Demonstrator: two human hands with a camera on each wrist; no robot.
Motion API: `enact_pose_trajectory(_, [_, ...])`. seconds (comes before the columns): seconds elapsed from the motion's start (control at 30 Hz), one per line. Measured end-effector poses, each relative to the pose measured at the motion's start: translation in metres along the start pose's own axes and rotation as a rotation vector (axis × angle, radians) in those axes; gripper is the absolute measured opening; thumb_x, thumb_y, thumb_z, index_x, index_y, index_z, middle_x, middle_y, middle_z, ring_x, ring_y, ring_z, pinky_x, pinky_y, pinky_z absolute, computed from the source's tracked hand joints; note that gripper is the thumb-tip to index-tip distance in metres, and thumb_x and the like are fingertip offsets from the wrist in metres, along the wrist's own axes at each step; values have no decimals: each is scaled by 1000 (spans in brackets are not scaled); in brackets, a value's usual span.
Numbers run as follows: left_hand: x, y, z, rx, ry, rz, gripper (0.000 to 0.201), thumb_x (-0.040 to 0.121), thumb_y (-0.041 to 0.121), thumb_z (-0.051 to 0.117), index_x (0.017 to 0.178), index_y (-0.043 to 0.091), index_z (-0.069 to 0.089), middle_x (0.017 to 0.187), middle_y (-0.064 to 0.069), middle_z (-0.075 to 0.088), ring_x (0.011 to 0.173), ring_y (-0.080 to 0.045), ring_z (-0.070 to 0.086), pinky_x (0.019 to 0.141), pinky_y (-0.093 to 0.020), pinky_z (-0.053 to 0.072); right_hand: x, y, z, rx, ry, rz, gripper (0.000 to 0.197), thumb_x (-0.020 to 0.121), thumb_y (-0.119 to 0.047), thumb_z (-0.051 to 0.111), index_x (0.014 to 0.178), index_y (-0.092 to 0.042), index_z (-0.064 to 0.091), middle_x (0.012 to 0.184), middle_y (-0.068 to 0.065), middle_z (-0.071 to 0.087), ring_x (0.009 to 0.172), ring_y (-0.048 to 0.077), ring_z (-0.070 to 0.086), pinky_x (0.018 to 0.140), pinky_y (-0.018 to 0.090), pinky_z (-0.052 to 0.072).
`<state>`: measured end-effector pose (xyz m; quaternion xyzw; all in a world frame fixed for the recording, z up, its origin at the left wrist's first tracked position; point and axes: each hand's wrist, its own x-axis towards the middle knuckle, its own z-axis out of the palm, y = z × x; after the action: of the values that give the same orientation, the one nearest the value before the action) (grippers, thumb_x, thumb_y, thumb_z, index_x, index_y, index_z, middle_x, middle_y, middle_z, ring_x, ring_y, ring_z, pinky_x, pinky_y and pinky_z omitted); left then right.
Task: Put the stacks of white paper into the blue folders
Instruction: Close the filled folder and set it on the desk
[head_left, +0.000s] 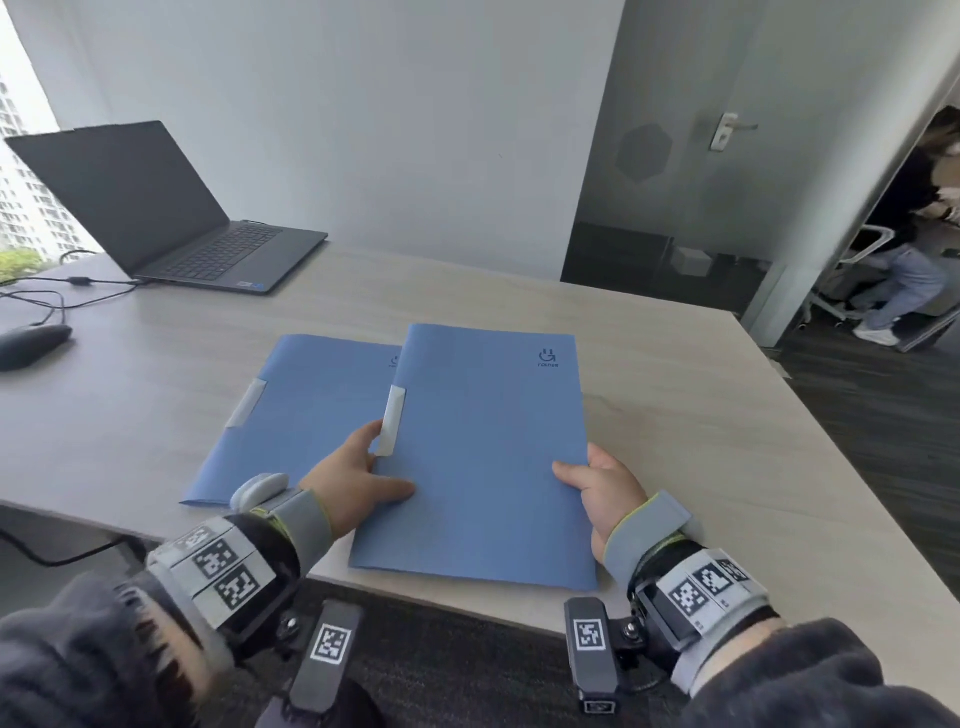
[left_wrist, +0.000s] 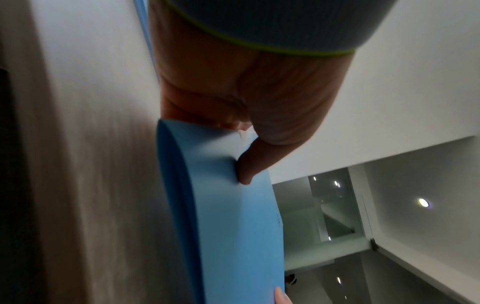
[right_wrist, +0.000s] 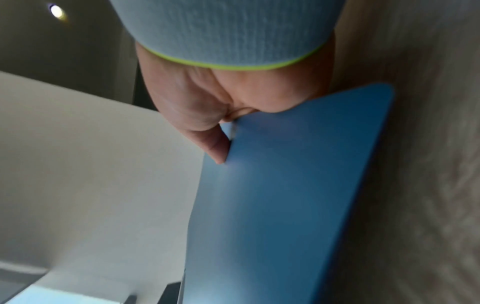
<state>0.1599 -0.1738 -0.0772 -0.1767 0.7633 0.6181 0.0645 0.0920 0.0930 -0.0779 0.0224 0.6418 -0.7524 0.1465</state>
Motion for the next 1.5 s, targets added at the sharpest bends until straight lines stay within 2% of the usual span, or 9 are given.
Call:
enact_pose_trajectory(0.13, [2, -10, -33, 16, 224, 26, 55, 55, 33, 74, 102, 51, 53, 98, 4, 76, 90, -26, 73, 92, -46, 55, 8, -4, 40, -56, -80, 37, 32, 90, 0, 53, 120, -7, 60, 112, 17, 70, 88, 32, 69, 70, 40, 58])
enact_pose_trajectory(0.27, [-1, -7, -70, 123, 379, 48, 69, 64, 31, 73, 129, 36, 52, 99, 3, 72, 95, -28, 69, 94, -42, 51, 11, -10, 77, -182, -169, 6, 30, 91, 1, 48, 117, -2, 63, 99, 9, 71, 71, 11, 70, 59, 20, 54])
enact_pose_trajectory(0.33, [-1, -4, -89, 197, 443, 20, 77, 71, 27, 74, 143, 23, 46, 116, -6, 70, 102, -29, 66, 92, -36, 48, 11, -11, 94, -287, -215, -10, 29, 91, 3, 46, 113, -1, 65, 103, 11, 70, 72, 8, 70, 55, 14, 51])
enact_pose_trajectory(0.47, [4, -3, -117, 367, 439, -80, 62, 82, 9, 69, 140, 9, 47, 112, -10, 61, 94, -27, 55, 81, -30, 38, 15, 0, 117, -636, -200, -26, 37, 86, -12, 57, 116, 10, 59, 123, 30, 60, 112, 44, 58, 93, 45, 49])
enact_pose_trajectory(0.67, [12, -19, -126, 576, 446, -146, 87, 61, 25, 69, 144, 20, 44, 134, -10, 58, 118, -34, 56, 97, -40, 47, 10, 8, 123, -922, -235, -82, 42, 88, -28, 53, 128, -17, 60, 122, 3, 67, 100, 19, 64, 89, 26, 46])
enact_pose_trajectory(0.8, [18, -27, -120, 608, 474, -148, 85, 72, 16, 66, 150, 27, 35, 142, -9, 55, 124, -34, 54, 102, -39, 45, 12, 10, 117, -902, -193, -94, 35, 87, -31, 55, 121, -23, 64, 112, -6, 66, 104, 13, 60, 88, 23, 43])
enact_pose_trajectory(1.03, [30, -15, -71, 584, 412, -92, 81, 71, 18, 63, 147, 34, 38, 140, -4, 56, 118, -30, 59, 95, -34, 49, 16, 10, 75, -835, -86, -94, 20, 84, -31, 57, 102, -30, 66, 100, -5, 70, 97, 18, 66, 83, 28, 49])
enact_pose_trajectory(1.27, [43, 14, 35, 433, 227, 8, 82, 62, 32, 68, 140, 35, 46, 128, -2, 62, 109, -27, 62, 96, -37, 51, 5, -6, -27, -719, 203, -68, 11, 85, -26, 60, 75, -31, 61, 80, -6, 64, 82, 18, 60, 78, 29, 46])
enact_pose_trajectory(1.5, [46, 28, 107, 458, 104, 39, 70, 55, 36, 63, 123, 50, 51, 115, -4, 60, 92, -27, 65, 88, -38, 55, -6, -10, -96, -573, 366, 23, 10, 70, -34, 63, 74, -26, 68, 65, -4, 60, 66, 20, 55, 68, 32, 44])
